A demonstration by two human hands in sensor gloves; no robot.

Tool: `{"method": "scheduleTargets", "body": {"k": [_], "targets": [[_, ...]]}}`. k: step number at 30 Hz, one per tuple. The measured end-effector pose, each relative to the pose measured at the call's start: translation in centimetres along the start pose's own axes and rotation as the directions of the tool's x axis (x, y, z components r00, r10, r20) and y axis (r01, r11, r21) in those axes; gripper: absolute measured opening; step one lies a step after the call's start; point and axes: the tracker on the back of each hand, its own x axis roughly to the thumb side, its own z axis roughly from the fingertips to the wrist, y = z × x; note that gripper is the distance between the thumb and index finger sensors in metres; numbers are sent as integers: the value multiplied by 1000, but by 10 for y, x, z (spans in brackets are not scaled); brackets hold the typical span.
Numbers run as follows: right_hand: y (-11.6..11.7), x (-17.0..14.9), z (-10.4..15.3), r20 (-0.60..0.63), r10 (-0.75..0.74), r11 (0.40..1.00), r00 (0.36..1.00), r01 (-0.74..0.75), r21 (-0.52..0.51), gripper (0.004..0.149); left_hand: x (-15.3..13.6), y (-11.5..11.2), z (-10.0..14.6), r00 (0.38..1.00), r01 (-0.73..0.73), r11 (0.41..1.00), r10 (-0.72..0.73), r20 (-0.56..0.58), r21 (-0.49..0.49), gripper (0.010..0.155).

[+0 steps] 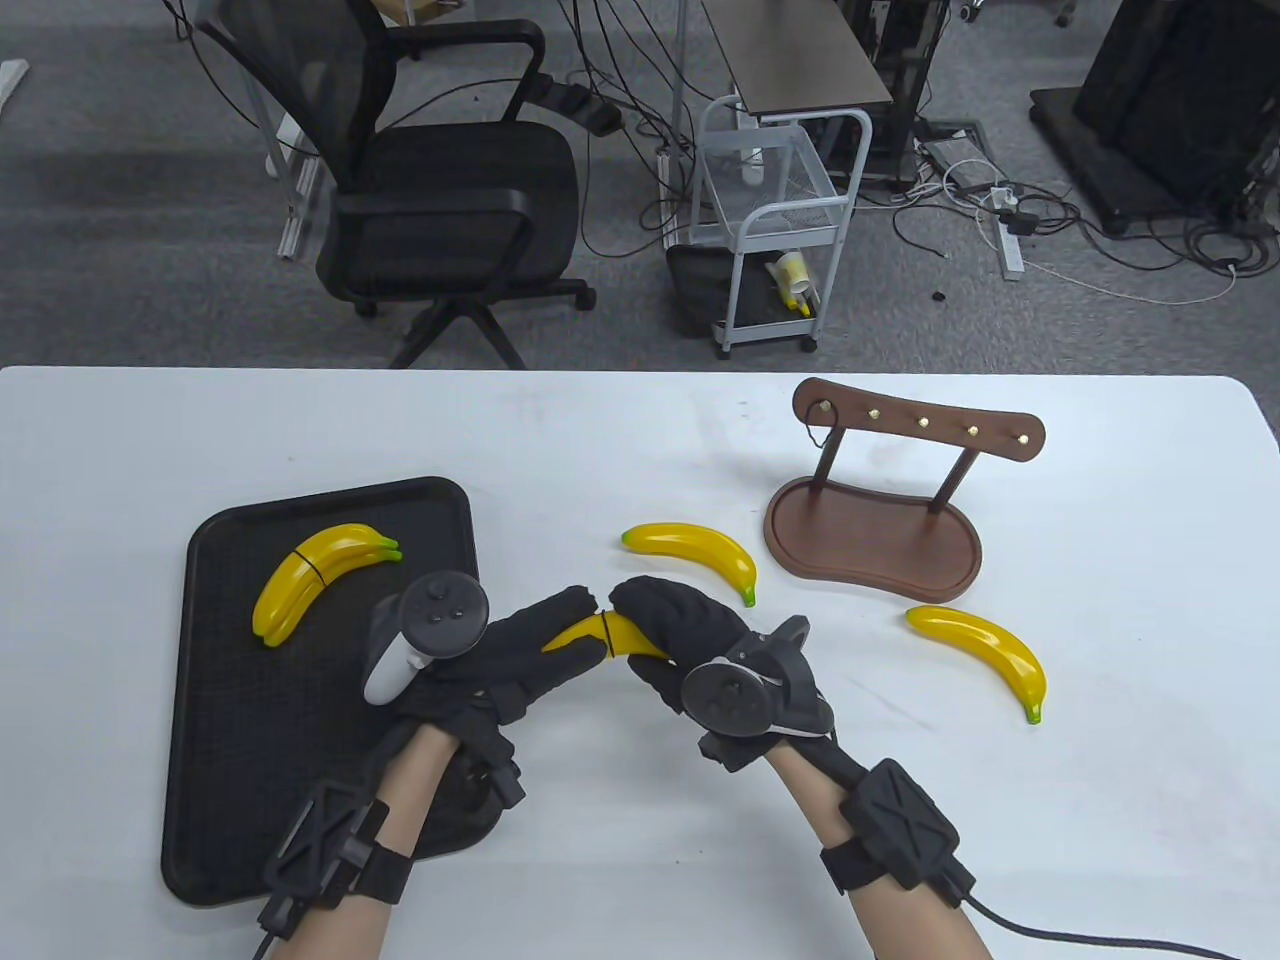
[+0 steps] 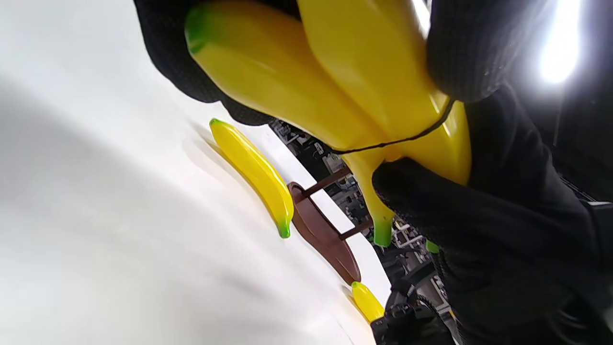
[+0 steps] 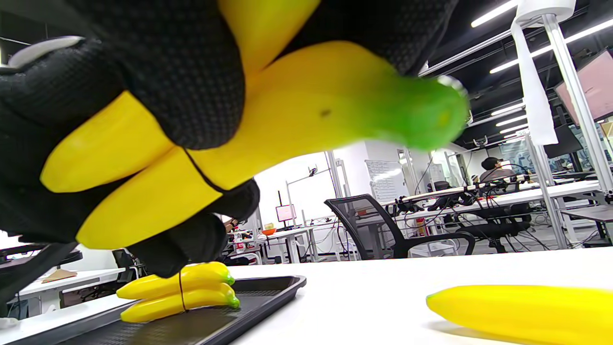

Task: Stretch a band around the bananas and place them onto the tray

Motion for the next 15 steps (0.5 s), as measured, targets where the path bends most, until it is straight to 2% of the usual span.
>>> {"method": "scheduleTargets", "body": {"k": [8,15], "targets": [[-1,-7,-2,-86,-40,999,995,41,8,70,18,4,6,978,202,973,-206,29,114,70],[3,-12,-4,-198,-165,982,966,179,55,70,30,-6,8,896,433,881,-444,14,191,67]]}}
